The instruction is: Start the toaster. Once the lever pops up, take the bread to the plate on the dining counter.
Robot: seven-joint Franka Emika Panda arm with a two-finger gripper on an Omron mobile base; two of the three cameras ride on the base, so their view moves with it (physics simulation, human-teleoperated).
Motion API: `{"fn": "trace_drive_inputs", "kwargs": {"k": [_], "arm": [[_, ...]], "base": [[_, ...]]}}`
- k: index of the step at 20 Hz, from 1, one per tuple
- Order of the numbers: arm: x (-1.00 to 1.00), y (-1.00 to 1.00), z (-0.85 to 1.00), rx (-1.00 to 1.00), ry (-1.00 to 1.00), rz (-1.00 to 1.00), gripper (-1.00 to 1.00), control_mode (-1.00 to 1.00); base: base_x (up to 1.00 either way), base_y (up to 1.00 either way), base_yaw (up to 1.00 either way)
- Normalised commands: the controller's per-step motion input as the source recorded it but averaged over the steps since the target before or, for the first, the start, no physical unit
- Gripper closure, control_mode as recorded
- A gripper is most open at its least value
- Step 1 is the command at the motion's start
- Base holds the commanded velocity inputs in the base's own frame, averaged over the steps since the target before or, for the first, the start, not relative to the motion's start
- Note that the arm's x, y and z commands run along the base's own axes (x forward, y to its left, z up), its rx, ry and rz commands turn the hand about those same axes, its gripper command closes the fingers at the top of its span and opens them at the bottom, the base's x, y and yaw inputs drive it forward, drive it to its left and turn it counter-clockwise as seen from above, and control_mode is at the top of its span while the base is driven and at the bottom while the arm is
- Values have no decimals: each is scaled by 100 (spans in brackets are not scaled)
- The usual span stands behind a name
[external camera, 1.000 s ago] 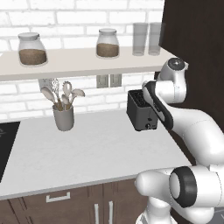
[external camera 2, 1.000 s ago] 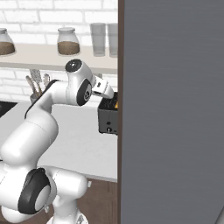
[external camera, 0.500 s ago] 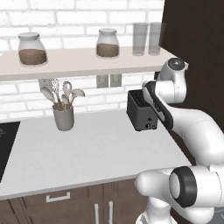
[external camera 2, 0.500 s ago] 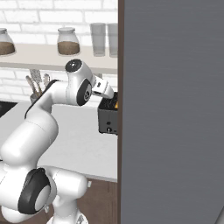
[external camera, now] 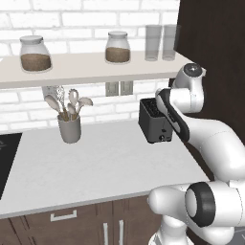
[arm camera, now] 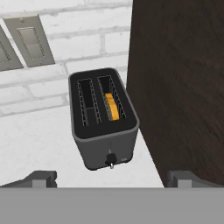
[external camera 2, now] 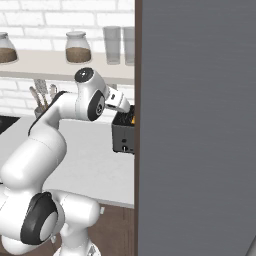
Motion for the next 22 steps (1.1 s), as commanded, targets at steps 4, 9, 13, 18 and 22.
{"fn": "trace_drive_inputs", "kwargs": {"k": [4,9,13,18,22], "arm": [[0,0,0,0,0,0,-100,-100],[0,0,0,0,0,0,-100,-100],[0,0,0,0,0,0,-100,-100],[0,0,0,0,0,0,-100,-100],[0,0,0,0,0,0,-100,-100]], "base": [[0,0,0],[0,0,0],[0,0,0],[0,0,0],[0,0,0]]}}
